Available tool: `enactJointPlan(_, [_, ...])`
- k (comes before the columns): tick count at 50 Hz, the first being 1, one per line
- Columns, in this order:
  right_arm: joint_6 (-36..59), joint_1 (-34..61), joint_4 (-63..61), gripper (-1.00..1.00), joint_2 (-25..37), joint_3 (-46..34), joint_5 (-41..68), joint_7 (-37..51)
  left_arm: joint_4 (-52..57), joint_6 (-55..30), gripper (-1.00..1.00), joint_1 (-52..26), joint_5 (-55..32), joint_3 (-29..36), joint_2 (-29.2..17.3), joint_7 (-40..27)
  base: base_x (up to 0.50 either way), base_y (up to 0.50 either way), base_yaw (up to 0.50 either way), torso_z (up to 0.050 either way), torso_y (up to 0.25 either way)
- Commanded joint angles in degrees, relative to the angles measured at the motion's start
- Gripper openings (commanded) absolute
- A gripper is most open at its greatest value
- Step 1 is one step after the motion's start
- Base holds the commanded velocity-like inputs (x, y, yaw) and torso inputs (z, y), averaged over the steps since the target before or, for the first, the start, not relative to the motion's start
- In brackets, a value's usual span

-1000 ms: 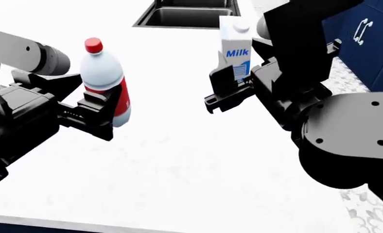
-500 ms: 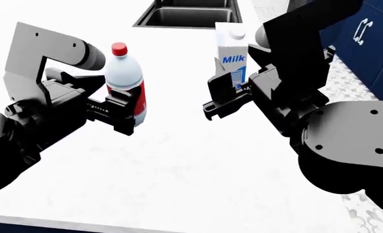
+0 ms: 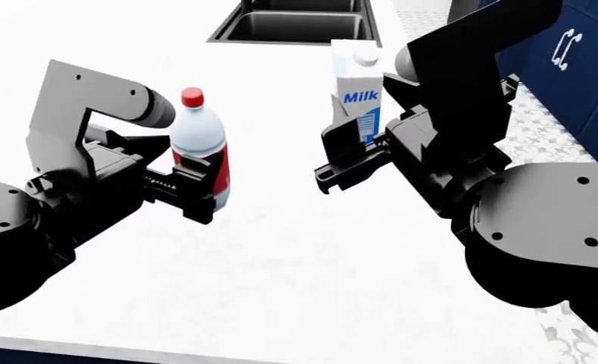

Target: Move the drinks to the dining counter.

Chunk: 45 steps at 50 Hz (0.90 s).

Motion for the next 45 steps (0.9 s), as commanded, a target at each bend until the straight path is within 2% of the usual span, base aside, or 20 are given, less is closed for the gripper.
enactJointPlan(1, [0.50,0.75,-0.20,-1.00,-0.05,0.59,-1.58,-0.40,0.04,1.73,-1.00,2.25,1.63,-0.67,-0.35,0.91,0.00,0.00,0.00,0.000,0.000])
enactJointPlan(40, [0.09,0.57,-0.85,-1.00,0.49,0.18,-1.50,-0.85,0.58,3.06,-1.00,4.85,3.16,-0.06,-0.72,2.27,0.00,0.00,0.00,0.001,0.001])
enactJointPlan(41, [0.02,0.50,-0.82,-1.00,0.55,0.18,-1.59,-0.95,0.48,2.92,1.00,4.78,3.35,0.10,-0.73,2.18,0.00,0.00,0.00,0.000,0.000])
enactJointPlan(45, [0.01,0.52,-0.87,-1.00,0.60,0.14,-1.55,-1.00,0.20,3.03,1.00,4.73,3.53,0.11,-0.72,2.38,0.00,0.00,0.00,0.000,0.003])
